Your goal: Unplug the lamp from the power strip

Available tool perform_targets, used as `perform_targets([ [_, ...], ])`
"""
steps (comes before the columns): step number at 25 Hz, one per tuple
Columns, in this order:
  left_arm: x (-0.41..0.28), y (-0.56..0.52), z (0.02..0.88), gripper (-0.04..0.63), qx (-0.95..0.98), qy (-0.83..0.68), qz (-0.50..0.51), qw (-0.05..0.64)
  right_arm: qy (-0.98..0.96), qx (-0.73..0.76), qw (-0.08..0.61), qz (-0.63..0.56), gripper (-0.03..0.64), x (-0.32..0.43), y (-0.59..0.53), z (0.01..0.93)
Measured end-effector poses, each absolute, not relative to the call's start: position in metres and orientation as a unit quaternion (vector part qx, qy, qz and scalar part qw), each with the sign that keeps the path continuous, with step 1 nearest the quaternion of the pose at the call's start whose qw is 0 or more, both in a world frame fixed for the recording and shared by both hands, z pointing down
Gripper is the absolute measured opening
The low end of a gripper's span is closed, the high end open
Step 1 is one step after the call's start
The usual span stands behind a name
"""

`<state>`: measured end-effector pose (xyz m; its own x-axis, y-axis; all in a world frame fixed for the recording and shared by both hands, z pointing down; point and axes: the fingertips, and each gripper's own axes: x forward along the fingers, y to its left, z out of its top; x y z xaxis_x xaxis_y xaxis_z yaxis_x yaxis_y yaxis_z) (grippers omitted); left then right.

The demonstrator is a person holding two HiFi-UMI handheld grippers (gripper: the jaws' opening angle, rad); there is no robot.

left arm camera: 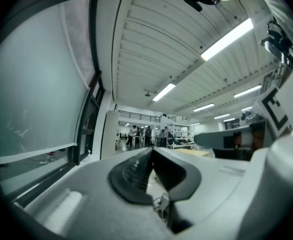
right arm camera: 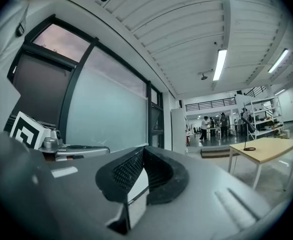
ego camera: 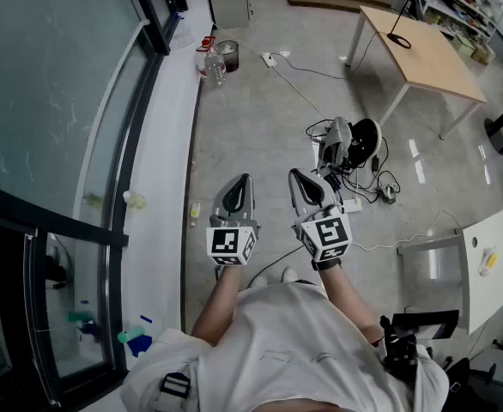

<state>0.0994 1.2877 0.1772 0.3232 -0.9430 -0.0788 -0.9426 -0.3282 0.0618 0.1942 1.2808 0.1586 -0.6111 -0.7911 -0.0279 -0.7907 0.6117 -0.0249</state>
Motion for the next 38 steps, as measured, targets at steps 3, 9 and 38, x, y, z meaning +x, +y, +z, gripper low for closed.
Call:
perform_targets([
  [3,0.111,1.292,0.177,0.0,0.814,-0.579,-0.054,0.004,0.901,-0.434,0.015,-0.006,0.009,0.201,1.288,0.164],
  [9,0.133,1.301,0.158,0.0,0.805,-0.584,-0.098,-0.026,0.907,-0.419,0.035,-0.012,0.009,0.221,1.298,0.156],
  [38,0.174,1.221,0.2,0.0,0.837,-0.545,-0.037,0.012,0.88,-0.474,-0.029,-0.01,0.009,0.261,1.214,0.199],
])
